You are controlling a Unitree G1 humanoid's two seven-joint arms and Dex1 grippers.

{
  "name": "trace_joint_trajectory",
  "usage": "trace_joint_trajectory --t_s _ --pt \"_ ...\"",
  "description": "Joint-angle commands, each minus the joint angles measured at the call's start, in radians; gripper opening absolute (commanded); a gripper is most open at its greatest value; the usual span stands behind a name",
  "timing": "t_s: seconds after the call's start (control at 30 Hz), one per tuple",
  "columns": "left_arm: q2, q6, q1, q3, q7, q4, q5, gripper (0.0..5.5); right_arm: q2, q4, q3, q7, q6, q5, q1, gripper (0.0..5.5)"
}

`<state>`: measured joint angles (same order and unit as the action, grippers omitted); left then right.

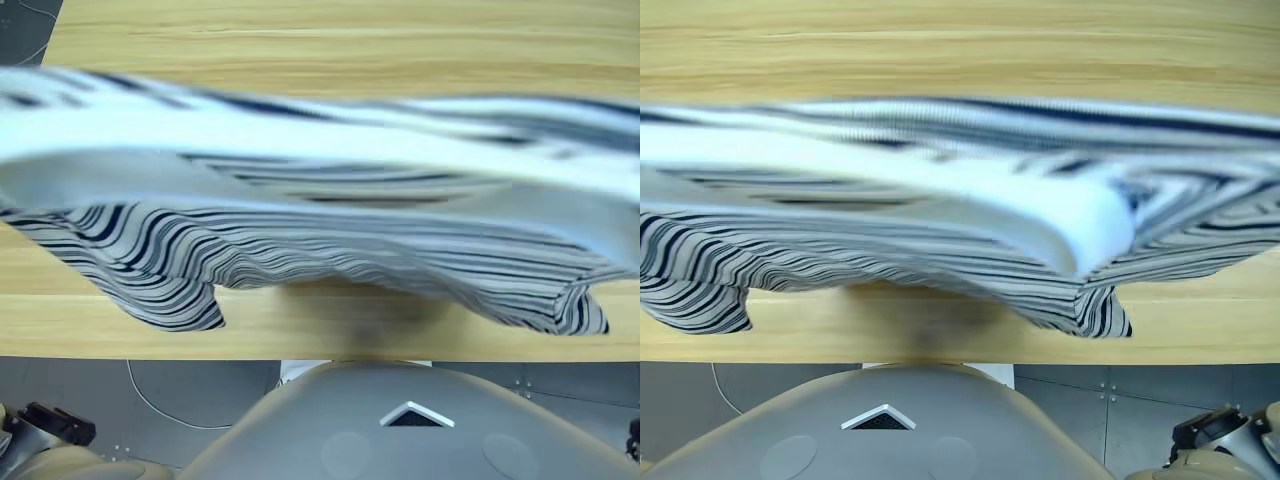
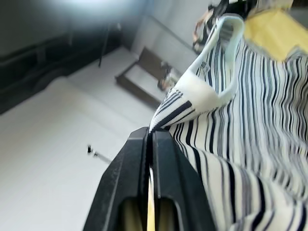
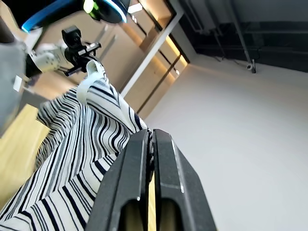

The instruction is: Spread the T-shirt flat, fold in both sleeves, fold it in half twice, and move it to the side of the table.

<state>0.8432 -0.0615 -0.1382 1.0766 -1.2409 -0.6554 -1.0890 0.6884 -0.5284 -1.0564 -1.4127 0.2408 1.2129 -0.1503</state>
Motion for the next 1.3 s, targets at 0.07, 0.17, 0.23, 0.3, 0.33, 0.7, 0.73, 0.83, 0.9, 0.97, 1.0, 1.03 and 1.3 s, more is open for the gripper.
trace_joint_trajectory --t_s 0.07,0.17,0.23,0.3,0.33,0.7,0.73,0.83,0.9,0.97,1.0,1.03,1.3 --pt "0.028 -0.007 0.001 0.023 -0.02 0.022 -0.057 0.13 -0.007 0.021 0.018 0.012 -0.043 -0.006 -0.003 0.1" --pt "0.052 0.007 0.001 -0.101 -0.002 0.096 0.111 0.13 0.01 0.112 0.171 0.057 -0.11 -0.247 0.02 0.1" --pt "0.067 0.035 0.027 -0.255 0.025 0.184 0.283 0.13 0.017 0.186 0.286 0.117 -0.153 -0.407 0.057 0.1" --pt "0.062 0.055 0.057 -0.384 0.057 0.253 0.409 0.13 0.018 0.248 0.388 0.201 -0.177 -0.542 0.108 0.1" --pt "0.059 0.066 0.079 -0.456 0.072 0.296 0.479 0.13 0.02 0.276 0.441 0.25 -0.176 -0.607 0.138 0.1" --pt "-0.07 0.202 0.353 -1.093 0.118 0.869 0.98 0.13 -0.037 0.583 0.907 0.562 -0.27 -1.14 0.277 0.1" --pt "-0.085 0.228 0.392 -1.111 0.143 0.933 1.011 0.13 -0.042 0.634 0.937 0.595 -0.284 -1.181 0.309 0.1" --pt "-0.16 0.276 0.54 -1.144 0.278 1.151 1.098 0.13 -0.096 0.807 1.015 0.711 -0.315 -1.274 0.423 0.1" --pt "-0.204 0.309 0.627 -1.158 0.362 1.279 1.143 0.13 -0.133 0.932 1.03 0.797 -0.337 -1.305 0.508 0.1" --pt "-0.244 0.328 0.719 -1.167 0.445 1.405 1.177 0.13 -0.166 1.071 1.04 0.877 -0.361 -1.329 0.61 0.1" --pt "-0.262 0.333 0.765 -1.176 0.476 1.469 1.195 0.13 -0.182 1.142 1.053 0.902 -0.375 -1.341 0.659 0.1" --pt "-0.276 0.338 0.804 -1.185 0.501 1.525 1.212 0.13 -0.195 1.204 1.069 0.917 -0.393 -1.354 0.699 0.1" --pt "-0.382 0.316 1.024 -1.297 0.691 1.895 1.383 0.13 -0.293 1.66 1.154 1.012 -0.455 -1.431 0.996 0.1"
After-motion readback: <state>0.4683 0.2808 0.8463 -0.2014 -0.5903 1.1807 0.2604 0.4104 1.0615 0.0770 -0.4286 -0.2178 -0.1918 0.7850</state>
